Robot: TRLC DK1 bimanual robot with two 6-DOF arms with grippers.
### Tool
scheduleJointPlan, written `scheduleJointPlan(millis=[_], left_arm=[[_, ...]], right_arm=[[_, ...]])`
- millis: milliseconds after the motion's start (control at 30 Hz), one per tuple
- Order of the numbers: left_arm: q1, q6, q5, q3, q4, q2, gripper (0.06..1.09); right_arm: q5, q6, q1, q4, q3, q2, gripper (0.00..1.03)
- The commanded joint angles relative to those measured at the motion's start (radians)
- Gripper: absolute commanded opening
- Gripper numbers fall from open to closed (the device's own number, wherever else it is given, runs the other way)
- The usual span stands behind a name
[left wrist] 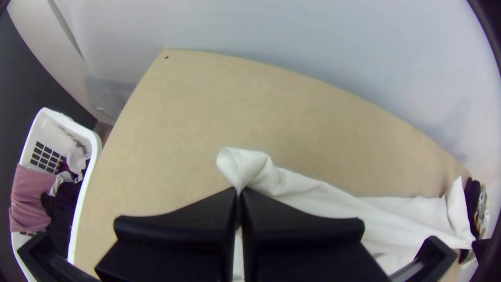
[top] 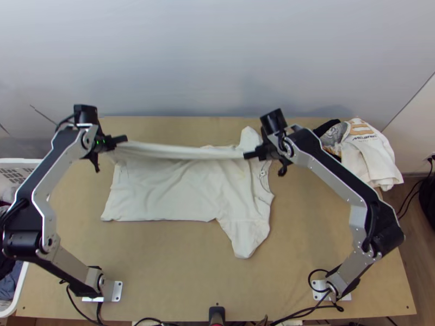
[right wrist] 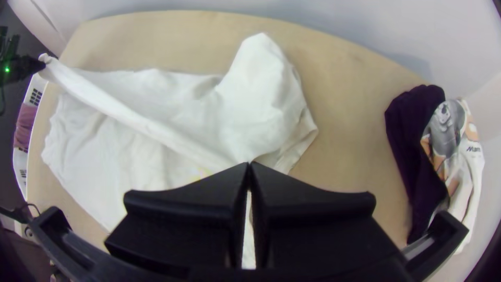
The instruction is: Fold the t-shirt
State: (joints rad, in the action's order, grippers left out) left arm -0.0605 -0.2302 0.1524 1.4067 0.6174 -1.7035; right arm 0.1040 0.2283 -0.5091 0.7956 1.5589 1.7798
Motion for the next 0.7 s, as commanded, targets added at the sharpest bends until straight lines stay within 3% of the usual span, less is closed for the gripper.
scheduleJointPlan(millis=[0,267,500,533,667], left_arm=[[0.01,0.012,-0.025,-0.193,-0.041,0.113,0.1],[-0.009,0.014,-0.025,-0.298,-0.068,0.157,0.1],[0.001,0.014,-0.025,-0.4,-0.1,0.189,0.1],[0.001,0.012,-0.025,-0.414,-0.105,0.199,0.1],[-0.018,-0.018,-0.128,-0.431,-0.087,0.255,0.1]], right_arm=[[-0.058,0.013,-0.032,0.014,-0.151,-0.074,0.03],[-0.124,0.031,-0.062,0.021,-0.226,-0.088,0.03],[-0.128,0.052,-0.046,0.021,-0.29,-0.103,0.03],[-0.128,0.059,-0.039,0.021,-0.292,-0.108,0.07],[-0.119,0.071,-0.011,0.021,-0.287,-0.138,0.49]])
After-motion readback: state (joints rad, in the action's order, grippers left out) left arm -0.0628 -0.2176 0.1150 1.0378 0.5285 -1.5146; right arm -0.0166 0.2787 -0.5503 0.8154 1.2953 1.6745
